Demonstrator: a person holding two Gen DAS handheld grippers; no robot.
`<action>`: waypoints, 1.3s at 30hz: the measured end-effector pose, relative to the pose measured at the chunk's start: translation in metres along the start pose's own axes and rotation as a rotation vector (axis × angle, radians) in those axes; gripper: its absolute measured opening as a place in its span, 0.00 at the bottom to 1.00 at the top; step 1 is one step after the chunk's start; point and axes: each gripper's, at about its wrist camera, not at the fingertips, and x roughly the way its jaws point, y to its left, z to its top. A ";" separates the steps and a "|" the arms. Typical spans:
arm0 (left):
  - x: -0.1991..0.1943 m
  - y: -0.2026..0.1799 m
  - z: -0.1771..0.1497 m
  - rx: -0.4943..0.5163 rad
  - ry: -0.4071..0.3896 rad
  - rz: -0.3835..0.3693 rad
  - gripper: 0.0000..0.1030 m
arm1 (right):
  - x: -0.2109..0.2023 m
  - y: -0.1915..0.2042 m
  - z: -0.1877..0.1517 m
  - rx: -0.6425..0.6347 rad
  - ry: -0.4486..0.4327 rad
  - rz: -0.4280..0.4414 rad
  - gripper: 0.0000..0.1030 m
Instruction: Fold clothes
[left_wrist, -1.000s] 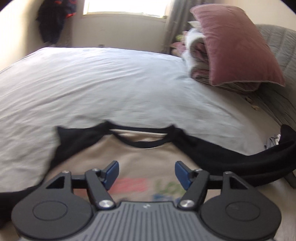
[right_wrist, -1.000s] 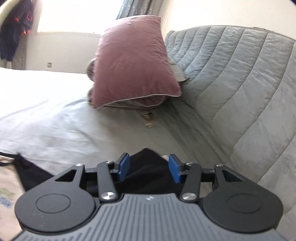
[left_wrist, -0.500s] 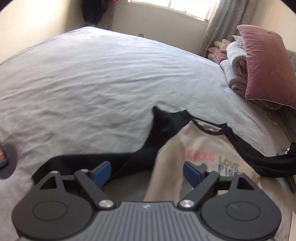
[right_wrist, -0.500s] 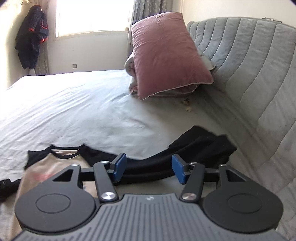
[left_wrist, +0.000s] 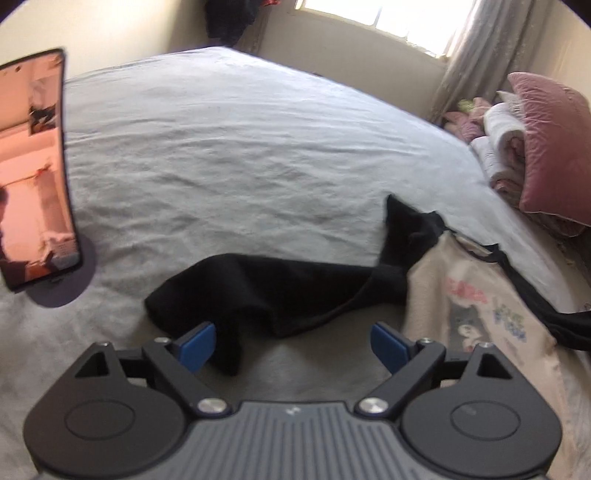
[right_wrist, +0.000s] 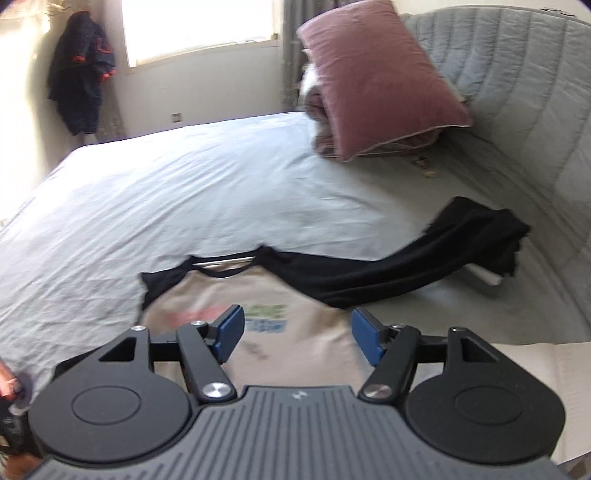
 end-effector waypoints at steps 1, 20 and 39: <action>0.002 0.004 0.000 -0.020 0.006 0.009 0.89 | 0.001 0.010 -0.001 -0.010 0.002 0.019 0.69; 0.021 0.052 0.004 -0.093 0.006 0.025 0.67 | 0.147 0.134 -0.036 -0.052 0.154 0.357 0.69; 0.044 -0.001 -0.010 0.511 -0.001 -0.054 0.63 | 0.256 0.186 -0.050 -0.206 0.225 0.393 0.30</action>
